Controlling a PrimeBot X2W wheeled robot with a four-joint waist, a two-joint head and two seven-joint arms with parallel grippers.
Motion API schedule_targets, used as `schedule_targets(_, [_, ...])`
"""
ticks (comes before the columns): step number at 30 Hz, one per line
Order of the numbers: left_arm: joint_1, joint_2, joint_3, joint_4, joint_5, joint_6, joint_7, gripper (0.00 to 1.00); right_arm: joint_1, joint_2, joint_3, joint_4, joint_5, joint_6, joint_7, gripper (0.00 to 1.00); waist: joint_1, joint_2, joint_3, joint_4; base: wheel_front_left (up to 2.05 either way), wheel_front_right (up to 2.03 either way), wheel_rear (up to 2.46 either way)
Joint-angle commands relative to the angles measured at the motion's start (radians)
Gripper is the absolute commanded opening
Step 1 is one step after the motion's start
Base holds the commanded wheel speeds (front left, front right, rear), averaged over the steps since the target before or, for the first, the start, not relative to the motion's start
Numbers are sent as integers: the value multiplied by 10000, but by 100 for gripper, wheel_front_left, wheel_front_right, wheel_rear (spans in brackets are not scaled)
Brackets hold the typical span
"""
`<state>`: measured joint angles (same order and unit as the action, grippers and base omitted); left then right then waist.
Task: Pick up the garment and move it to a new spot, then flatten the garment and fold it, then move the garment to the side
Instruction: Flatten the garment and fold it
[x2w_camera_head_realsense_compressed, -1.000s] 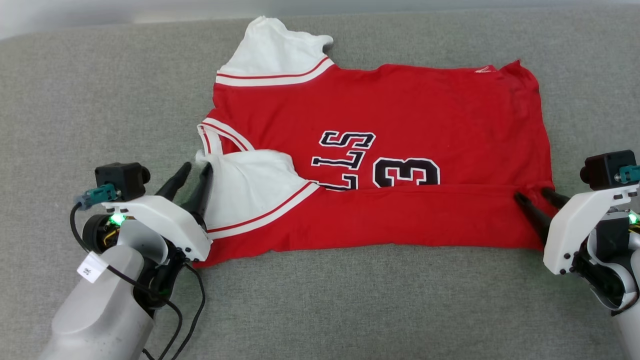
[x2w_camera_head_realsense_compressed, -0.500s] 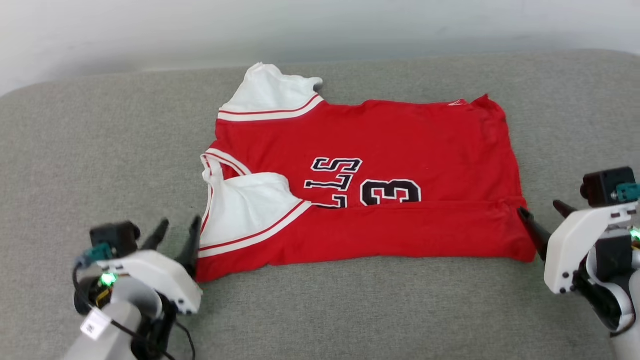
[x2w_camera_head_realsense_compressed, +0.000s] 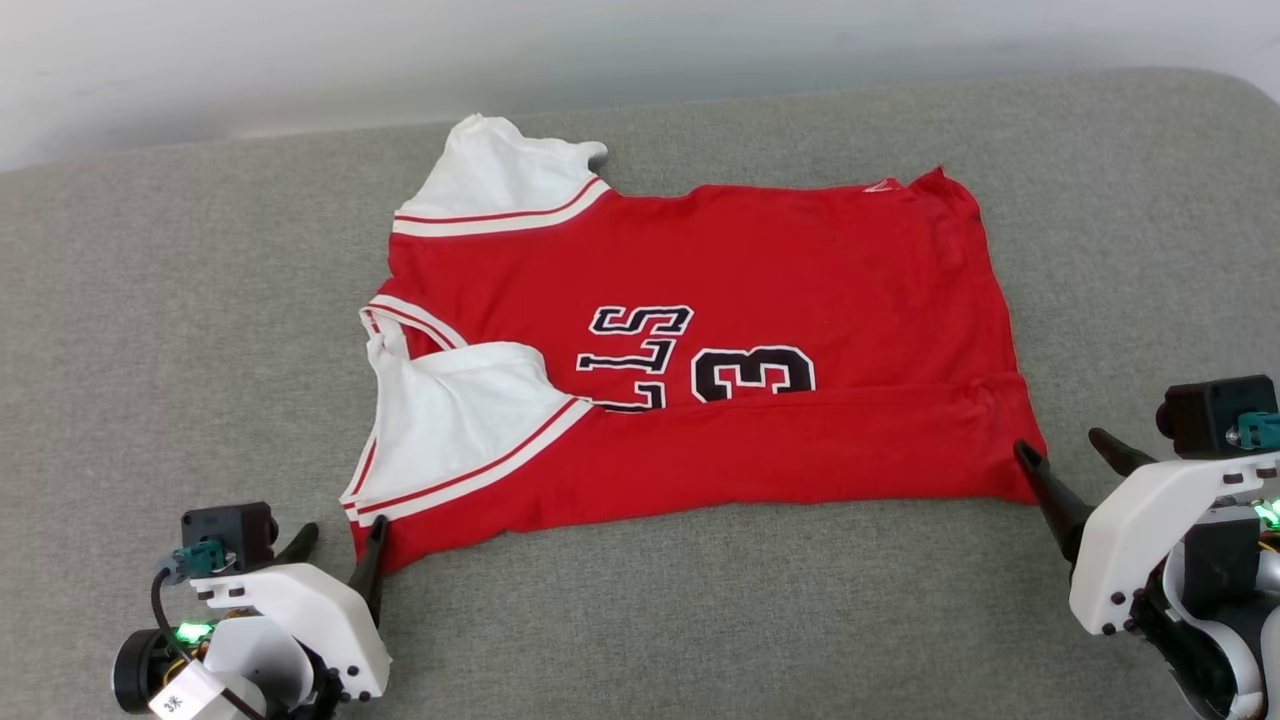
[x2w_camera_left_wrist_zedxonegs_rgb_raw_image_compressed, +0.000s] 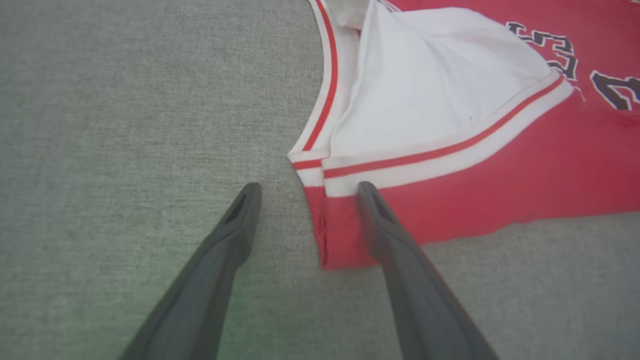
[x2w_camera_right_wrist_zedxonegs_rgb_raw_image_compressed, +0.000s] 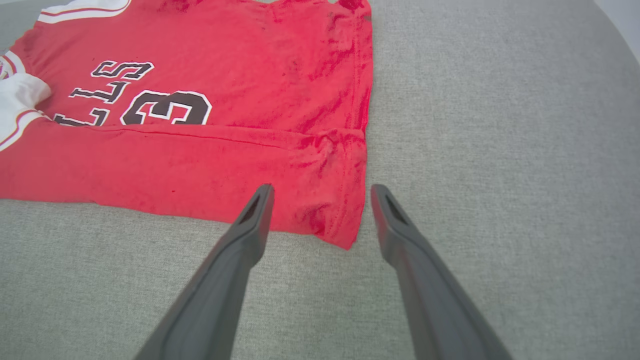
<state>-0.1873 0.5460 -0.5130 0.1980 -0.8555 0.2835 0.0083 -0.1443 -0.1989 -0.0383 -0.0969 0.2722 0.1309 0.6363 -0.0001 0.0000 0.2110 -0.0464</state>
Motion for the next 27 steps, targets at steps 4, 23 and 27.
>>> schedule_targets(4, [83, 233, -319, -237, 19, 316, 911, 100, 148, 222, -124, -331, -46, -4, 0, 100, 1, 0, 442, -263, 0, 0, 0])
schedule_targets(23, [-149, 277, -515, -1080, 70, 68, 1020, 0, -276, -316, -166, 372, -185, -4, 261, 100, 1, 0, 312, 182, 0, 0, 0])
schedule_targets(27, [-256, 352, -469, -1788, 215, 177, 913, 0, -484, -345, -249, 793, -280, -4, 443, 100, 1, 0, 358, 434, 0, 0, 0])
